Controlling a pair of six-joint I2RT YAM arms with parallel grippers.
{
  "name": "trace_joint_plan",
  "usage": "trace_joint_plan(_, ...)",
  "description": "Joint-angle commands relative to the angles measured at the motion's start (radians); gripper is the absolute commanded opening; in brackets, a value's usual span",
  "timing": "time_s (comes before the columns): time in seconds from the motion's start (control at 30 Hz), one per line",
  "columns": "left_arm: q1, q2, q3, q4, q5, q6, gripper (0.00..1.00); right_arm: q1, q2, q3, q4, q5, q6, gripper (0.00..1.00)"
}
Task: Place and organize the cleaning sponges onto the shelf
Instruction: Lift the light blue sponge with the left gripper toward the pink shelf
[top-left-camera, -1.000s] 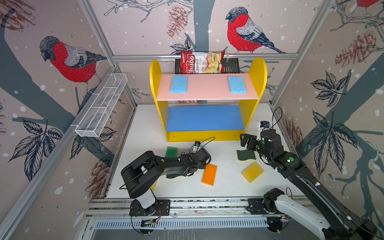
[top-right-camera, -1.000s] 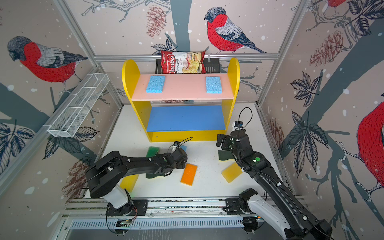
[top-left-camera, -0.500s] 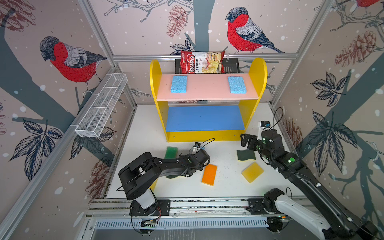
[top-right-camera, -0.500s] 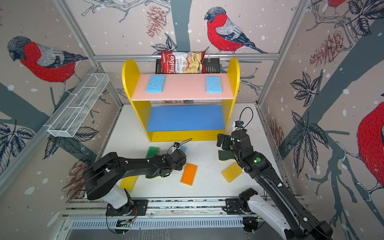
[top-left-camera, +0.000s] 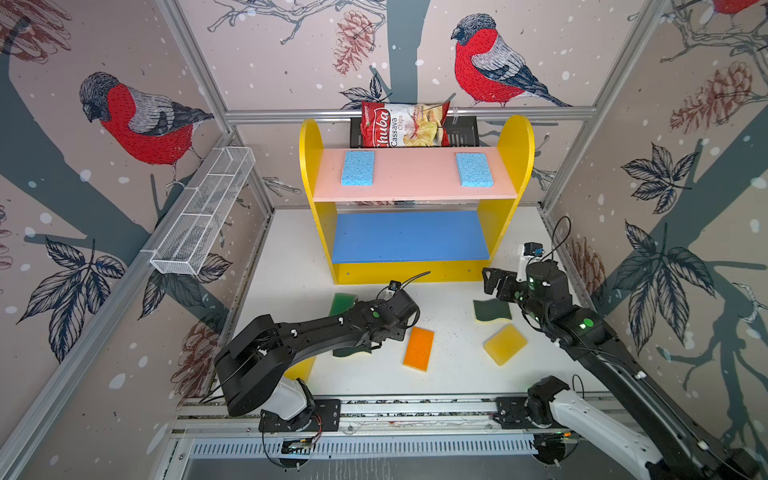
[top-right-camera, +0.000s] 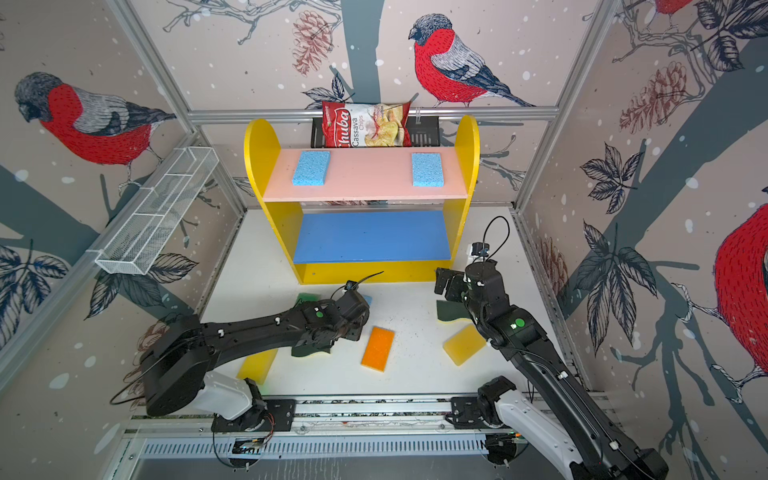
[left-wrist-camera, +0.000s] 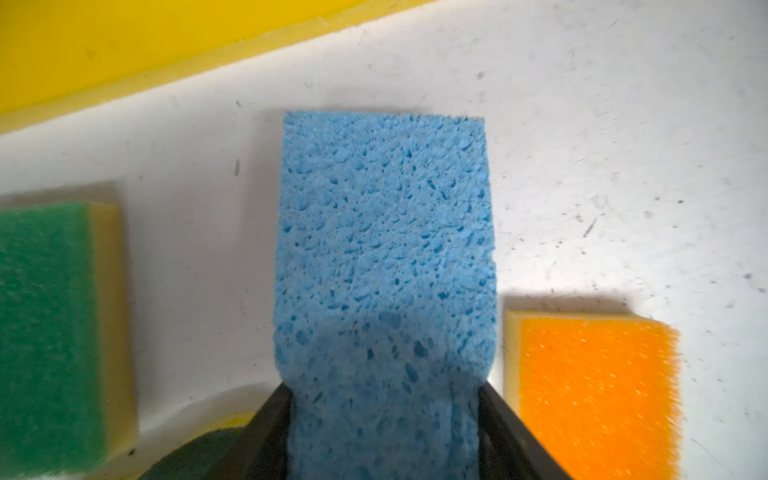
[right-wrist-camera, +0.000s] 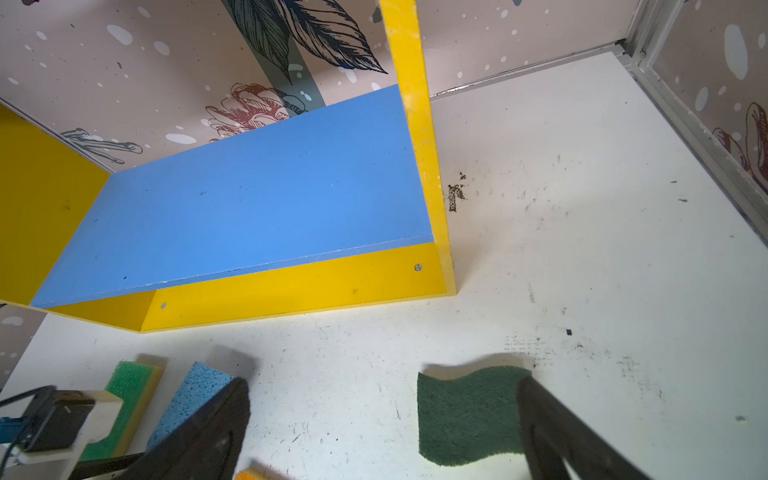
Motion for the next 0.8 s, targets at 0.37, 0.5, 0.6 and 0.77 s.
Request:
trace_joint_plan(0.37,-0.007,-0.223,0.185,-0.225,0.001,0.064,0.64,0.0,-0.002,0.017,0.025,-0.028,-0.026,0.99)
trace_joint_plan(0.5,-0.011,-0.255,0.255,-0.258,-0.001,0.096,0.64,-0.001,0.001,0.033,0.019,-0.031,-0.033,0.99)
trace_joint_plan(0.6,-0.01,-0.262,0.314,-0.284,-0.012,0.112,0.65,-0.001,0.001,0.043,0.017,-0.033,-0.035,0.99)
trace_joint_plan(0.77,-0.011,-0.272,0.415,-0.305,-0.017,0.169,0.65,-0.001,-0.005,0.063,0.004,-0.032,-0.035,1.0)
